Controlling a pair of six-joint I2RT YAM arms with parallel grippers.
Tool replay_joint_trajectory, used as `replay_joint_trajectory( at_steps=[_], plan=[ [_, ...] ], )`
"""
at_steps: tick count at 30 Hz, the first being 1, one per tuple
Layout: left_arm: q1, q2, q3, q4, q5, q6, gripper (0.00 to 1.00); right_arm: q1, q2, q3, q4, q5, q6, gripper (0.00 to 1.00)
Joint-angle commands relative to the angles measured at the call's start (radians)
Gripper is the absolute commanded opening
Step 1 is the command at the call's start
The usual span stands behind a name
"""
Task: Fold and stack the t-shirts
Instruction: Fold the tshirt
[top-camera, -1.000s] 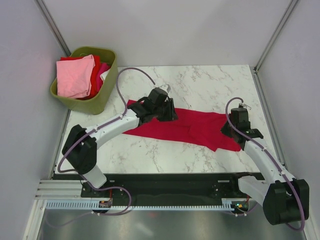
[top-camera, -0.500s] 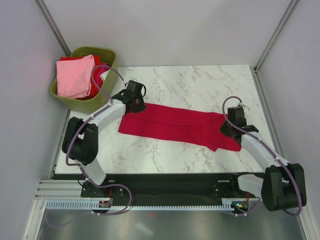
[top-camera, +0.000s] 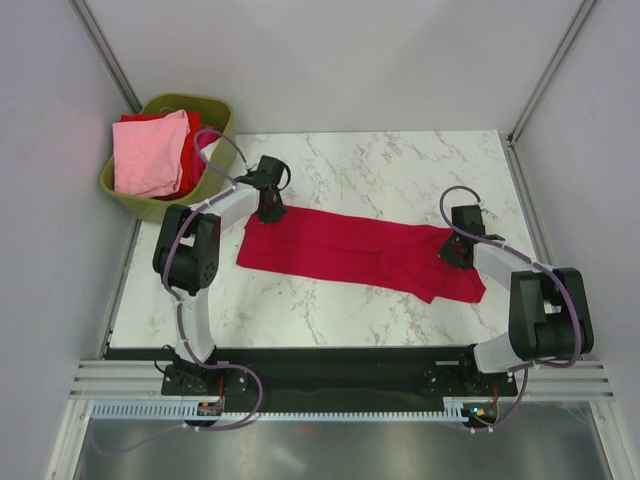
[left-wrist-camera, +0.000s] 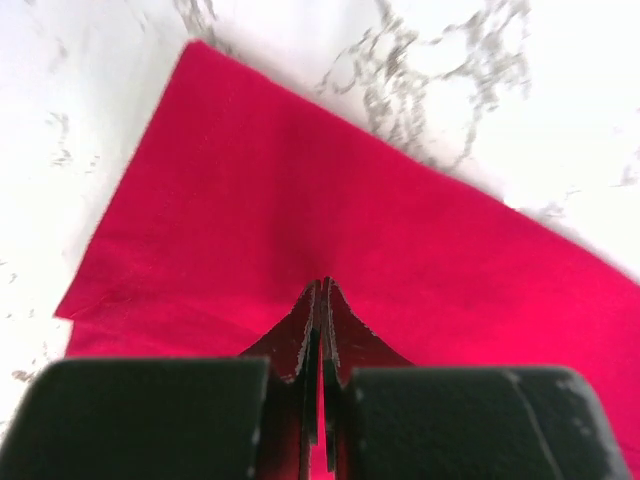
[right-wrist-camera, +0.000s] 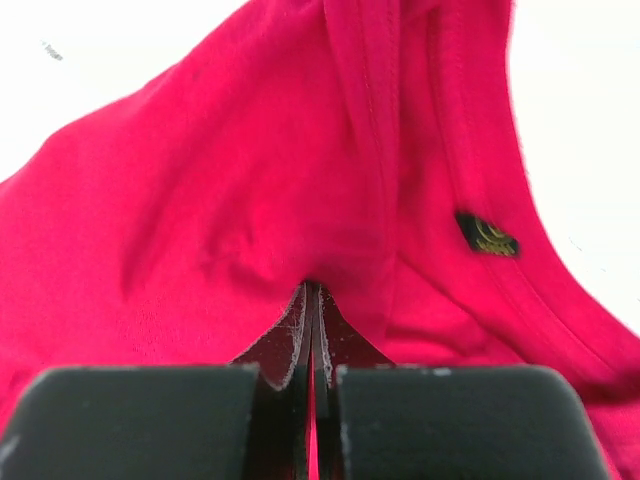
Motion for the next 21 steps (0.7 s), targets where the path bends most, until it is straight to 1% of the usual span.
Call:
replay_joint_trajectory(
  at_steps=[1, 3, 5, 8, 10, 12, 14, 15, 16, 17, 21],
  plan=[
    [0.009, 0.054, 0.03, -0.027, 0.053, 0.007, 0.02, -0.003, 0.067, 0.077, 0.047, 0.025, 0.023, 0.0],
    [0.012, 0.072, 0.018, -0.035, 0.094, -0.023, 0.02, -0.004, 0.112, 0.095, 0.05, 0.037, 0.029, 0.0],
    [0.014, 0.071, -0.02, -0.036, 0.092, -0.048, 0.02, -0.01, 0.15, 0.12, 0.049, 0.05, 0.037, 0.0],
    [0.012, 0.029, -0.089, -0.035, 0.078, -0.063, 0.02, -0.029, 0.202, 0.163, 0.05, 0.045, 0.04, 0.0],
    [0.015, -0.024, -0.131, -0.032, 0.079, -0.074, 0.02, -0.038, 0.233, 0.206, 0.05, 0.036, 0.04, 0.0],
    [0.014, -0.067, -0.209, -0.01, 0.101, -0.091, 0.02, -0.039, 0.286, 0.241, 0.046, 0.03, 0.039, 0.0],
    [0.014, -0.176, -0.327, 0.019, 0.116, -0.102, 0.02, -0.039, 0.348, 0.327, 0.038, 0.013, 0.04, 0.0],
    [0.014, -0.176, -0.327, 0.028, 0.122, -0.108, 0.02, -0.039, 0.371, 0.327, 0.033, 0.007, 0.042, 0.0],
    [0.012, -0.202, -0.387, 0.039, 0.133, -0.111, 0.02, -0.039, 0.392, 0.374, 0.029, -0.002, 0.04, 0.0],
    [0.011, -0.251, -0.413, 0.048, 0.145, -0.119, 0.02, -0.041, 0.438, 0.4, 0.023, -0.018, 0.042, 0.0],
    [-0.014, -0.359, -0.536, 0.073, 0.17, -0.145, 0.02, -0.038, 0.527, 0.512, 0.003, -0.056, 0.04, 0.0]
  ],
)
